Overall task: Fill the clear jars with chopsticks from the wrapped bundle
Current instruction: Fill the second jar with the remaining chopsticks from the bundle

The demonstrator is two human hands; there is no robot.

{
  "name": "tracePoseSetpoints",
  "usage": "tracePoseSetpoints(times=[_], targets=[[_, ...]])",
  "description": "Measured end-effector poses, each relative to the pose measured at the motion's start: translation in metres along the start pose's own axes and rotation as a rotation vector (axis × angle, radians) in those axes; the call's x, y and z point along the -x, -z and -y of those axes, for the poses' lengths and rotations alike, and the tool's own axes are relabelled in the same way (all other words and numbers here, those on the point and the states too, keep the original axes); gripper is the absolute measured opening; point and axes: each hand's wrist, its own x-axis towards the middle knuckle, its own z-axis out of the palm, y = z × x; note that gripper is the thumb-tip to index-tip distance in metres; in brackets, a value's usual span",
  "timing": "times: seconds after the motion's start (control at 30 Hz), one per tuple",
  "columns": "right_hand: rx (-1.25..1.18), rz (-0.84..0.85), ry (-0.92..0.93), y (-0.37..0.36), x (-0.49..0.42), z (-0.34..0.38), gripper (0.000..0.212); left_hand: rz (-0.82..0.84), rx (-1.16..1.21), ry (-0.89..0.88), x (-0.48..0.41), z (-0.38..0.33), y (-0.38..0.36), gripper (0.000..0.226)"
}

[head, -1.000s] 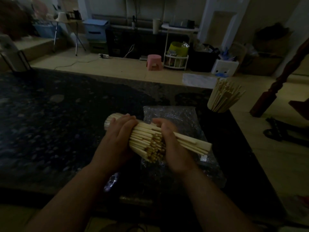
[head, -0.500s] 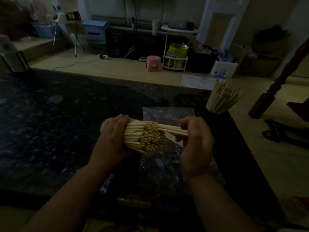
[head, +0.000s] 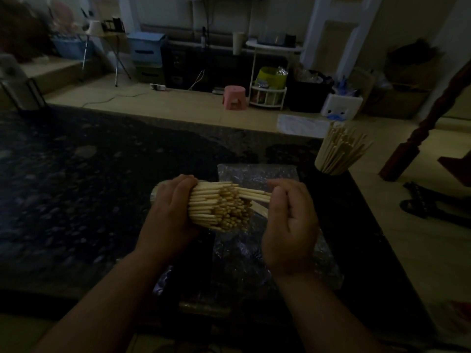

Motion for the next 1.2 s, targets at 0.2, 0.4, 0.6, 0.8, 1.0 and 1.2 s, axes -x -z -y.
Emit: tracePoseSetpoints(times=[0.2,0.4,0.6,0.8,1.0,1.2], targets=[[0.031,0.272,-0.027,-0.008,0.014,0.001,0.039,-0.037,-0.008,-0.076,0.0,-0.012,0.006,0.088],[0.014,0.212,-0.006,-0.007,0.017,0.002,0.049,-0.028,-0.001,-0.011,0.001,-0.008,0.004,0.087],[0.047,0.414,-0.031,-0.012,0.026,0.002,0.058,-0.04,-0.032,0.041,0.002,-0.009,0.001,0.093],[0.0,0.497,-0.083,-0.009,0.017,0.002,0.056,-0.017,-0.038,0.095,0.002,-0.006,-0.001,0.091],[-0.008,0.288,-0.247,0.006,0.001,-0.006,0.022,-0.069,0.049,0.135,0.0,-0.012,-0.001,0.092],[0.386,0.559,-0.517,0.022,-0.014,-0.028,0.011,-0.097,0.097,0.178,0.0,-0.023,0.003,0.092]])
